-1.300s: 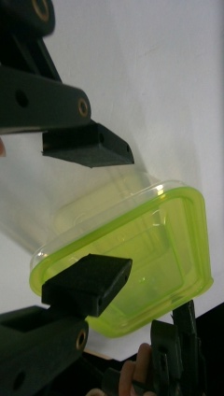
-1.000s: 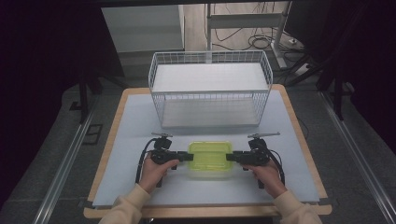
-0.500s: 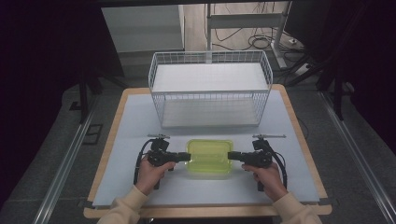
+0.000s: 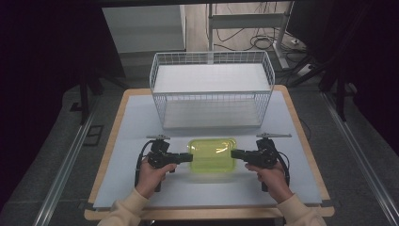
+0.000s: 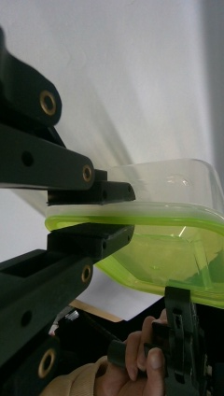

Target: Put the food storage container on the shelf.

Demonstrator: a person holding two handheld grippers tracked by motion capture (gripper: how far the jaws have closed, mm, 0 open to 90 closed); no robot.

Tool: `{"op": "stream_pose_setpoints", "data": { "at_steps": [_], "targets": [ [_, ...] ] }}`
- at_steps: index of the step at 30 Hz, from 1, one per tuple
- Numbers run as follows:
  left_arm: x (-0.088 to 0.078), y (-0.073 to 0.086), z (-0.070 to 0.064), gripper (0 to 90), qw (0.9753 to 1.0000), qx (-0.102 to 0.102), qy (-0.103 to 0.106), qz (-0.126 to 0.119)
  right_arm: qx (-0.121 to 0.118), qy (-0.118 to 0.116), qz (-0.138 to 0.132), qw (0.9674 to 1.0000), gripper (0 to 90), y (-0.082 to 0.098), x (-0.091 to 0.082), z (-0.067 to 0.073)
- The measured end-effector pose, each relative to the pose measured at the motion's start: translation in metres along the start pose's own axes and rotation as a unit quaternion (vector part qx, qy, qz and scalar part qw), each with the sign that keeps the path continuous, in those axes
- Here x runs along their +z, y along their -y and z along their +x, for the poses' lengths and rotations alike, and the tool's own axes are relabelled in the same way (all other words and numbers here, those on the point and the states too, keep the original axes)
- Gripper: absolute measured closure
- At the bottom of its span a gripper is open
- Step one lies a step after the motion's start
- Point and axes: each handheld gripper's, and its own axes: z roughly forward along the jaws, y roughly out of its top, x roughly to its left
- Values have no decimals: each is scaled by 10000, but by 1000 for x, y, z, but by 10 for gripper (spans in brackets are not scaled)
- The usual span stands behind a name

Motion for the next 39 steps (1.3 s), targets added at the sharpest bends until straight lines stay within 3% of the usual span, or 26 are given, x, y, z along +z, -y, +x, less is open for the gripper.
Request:
{"op": "stream_pose_setpoints", "data": {
  "at_steps": [7,16,25,33,39],
  "targets": [
    [-8,-6,-9,800,9998,206,-46,-69,-17,-91,-112,9999,803,-3,-5,3],
    [-18,-13,-13,802,9992,313,-54,-223,-196,-97,-225,9995,802,-12,-8,11],
    [-28,-27,-13,802,9990,262,-62,-358,-336,-132,-260,9990,802,-34,-6,18],
    [-41,-44,-24,802,9974,484,-105,-514,-472,-99,-378,9981,801,-51,-16,31],
    [-46,-52,-30,801,9970,524,-95,-569,-539,-95,-416,9976,800,-61,-21,35]
  ]
}}
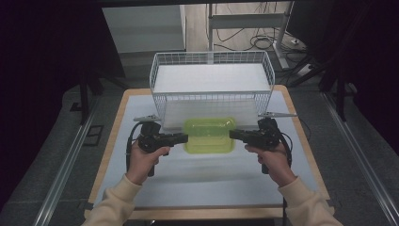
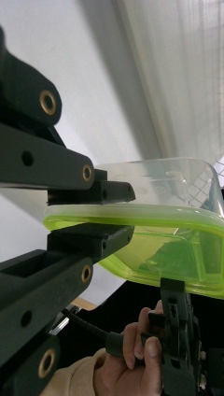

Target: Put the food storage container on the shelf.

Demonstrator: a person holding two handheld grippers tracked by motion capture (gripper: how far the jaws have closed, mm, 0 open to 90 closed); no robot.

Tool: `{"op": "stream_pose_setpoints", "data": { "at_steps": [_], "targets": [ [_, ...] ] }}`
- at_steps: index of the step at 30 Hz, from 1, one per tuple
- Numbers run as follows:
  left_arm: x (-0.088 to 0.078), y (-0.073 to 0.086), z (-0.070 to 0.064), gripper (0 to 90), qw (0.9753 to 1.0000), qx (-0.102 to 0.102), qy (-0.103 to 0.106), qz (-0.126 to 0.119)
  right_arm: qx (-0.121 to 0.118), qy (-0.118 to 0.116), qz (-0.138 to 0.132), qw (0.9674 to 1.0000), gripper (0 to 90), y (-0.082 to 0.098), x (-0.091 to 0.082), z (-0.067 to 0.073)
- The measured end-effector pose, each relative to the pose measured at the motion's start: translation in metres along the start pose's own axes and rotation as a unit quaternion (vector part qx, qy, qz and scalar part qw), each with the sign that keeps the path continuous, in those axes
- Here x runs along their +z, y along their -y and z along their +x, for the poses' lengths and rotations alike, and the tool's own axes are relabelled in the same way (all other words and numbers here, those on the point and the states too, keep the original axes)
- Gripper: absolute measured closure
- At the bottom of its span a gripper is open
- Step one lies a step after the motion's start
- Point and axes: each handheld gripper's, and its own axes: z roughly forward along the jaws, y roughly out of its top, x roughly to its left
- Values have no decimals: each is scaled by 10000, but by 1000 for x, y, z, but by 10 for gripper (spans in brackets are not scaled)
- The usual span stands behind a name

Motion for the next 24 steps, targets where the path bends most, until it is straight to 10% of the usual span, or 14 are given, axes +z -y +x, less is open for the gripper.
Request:
{"op": "stream_pose_setpoints", "data": {
  "at_steps": [24],
  "targets": [
    [-8,-51,-17,805,9990,293,-108,-307,-256,83,-336,9991,799,-49,-20,10]
  ]
}}
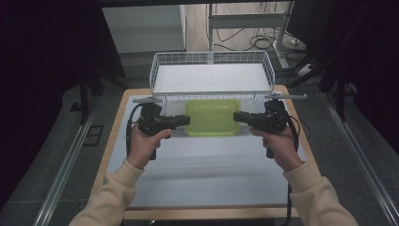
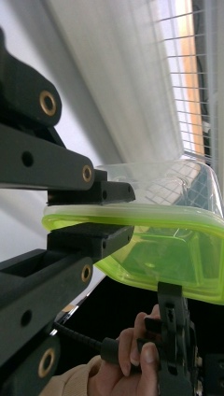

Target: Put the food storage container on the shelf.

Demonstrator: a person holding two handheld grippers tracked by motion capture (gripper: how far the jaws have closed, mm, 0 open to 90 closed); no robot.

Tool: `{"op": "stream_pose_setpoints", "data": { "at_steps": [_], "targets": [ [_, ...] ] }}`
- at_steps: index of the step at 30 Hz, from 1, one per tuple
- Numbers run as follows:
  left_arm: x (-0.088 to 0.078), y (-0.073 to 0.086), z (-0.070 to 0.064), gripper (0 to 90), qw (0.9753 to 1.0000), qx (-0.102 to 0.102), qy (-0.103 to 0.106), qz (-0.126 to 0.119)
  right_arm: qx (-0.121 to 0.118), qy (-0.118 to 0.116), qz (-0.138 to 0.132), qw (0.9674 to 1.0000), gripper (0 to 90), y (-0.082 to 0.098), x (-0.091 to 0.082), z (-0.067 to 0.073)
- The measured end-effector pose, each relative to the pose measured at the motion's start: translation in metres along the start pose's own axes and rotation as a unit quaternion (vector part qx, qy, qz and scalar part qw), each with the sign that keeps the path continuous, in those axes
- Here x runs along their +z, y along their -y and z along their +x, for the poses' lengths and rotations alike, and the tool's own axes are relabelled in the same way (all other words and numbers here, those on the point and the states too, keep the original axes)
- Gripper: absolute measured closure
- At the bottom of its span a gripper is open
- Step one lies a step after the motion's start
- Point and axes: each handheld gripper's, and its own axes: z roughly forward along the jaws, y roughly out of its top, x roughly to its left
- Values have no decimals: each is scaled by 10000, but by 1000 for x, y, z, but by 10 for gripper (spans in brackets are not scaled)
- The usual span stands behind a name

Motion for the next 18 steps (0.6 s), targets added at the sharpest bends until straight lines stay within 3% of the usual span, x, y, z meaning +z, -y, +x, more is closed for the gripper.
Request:
{"op": "stream_pose_setpoints", "data": {
  "at_steps": [6,18],
  "targets": [
    [-4,-17,-3,805,9999,137,-1,-49,-77,29,-62,9999,800,-16,-5,3],
    [-5,-43,0,806,9998,150,-42,-95,-130,51,-18,9999,800,-44,-4,2]
  ]
}}
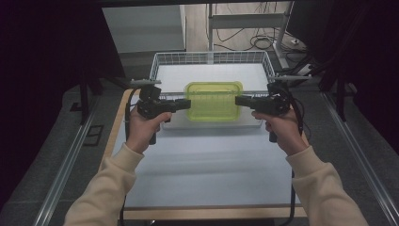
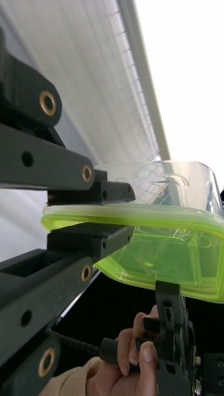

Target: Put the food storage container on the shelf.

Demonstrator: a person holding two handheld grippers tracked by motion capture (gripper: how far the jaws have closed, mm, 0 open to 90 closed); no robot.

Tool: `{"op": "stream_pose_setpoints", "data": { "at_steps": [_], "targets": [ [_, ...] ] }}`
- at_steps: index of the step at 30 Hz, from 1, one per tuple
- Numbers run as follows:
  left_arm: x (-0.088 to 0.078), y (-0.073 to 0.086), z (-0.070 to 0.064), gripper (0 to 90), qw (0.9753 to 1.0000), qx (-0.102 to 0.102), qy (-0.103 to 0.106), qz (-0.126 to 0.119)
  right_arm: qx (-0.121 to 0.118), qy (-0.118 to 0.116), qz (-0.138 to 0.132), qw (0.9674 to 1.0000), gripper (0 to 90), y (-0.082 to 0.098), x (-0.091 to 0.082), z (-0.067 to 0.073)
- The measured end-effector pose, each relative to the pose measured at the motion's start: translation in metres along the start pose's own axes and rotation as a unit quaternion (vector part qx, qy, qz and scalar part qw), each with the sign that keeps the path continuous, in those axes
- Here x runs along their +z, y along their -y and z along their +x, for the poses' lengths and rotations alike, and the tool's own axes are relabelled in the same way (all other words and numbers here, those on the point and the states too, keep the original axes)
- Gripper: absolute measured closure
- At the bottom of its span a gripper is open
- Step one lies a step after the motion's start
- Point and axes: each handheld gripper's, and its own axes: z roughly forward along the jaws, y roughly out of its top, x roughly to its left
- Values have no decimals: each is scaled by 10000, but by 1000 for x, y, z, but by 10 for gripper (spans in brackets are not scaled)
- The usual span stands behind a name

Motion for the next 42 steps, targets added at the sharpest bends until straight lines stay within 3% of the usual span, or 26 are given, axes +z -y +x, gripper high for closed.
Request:
{"op": "stream_pose_setpoints", "data": {
  "at_steps": [12,21,28,34,41,42],
  "targets": [
    [6,-28,10,807,10000,16,-54,12,-18,123,-50,9999,800,-26,5,-5],
    [15,-50,24,807,9999,-138,-44,10,31,248,-36,9997,800,-56,14,-15],
    [23,-64,38,806,9996,-238,-173,37,101,374,4,9992,799,-73,26,-23],
    [29,-70,46,807,9993,-301,-222,86,182,512,29,9985,798,-77,36,-31],
    [34,-74,53,808,9991,-343,-197,166,289,520,58,9982,798,-79,41,-37],
    [37,-75,56,808,9988,-424,-196,166,312,533,49,9981,797,-80,43,-40]
  ]
}}
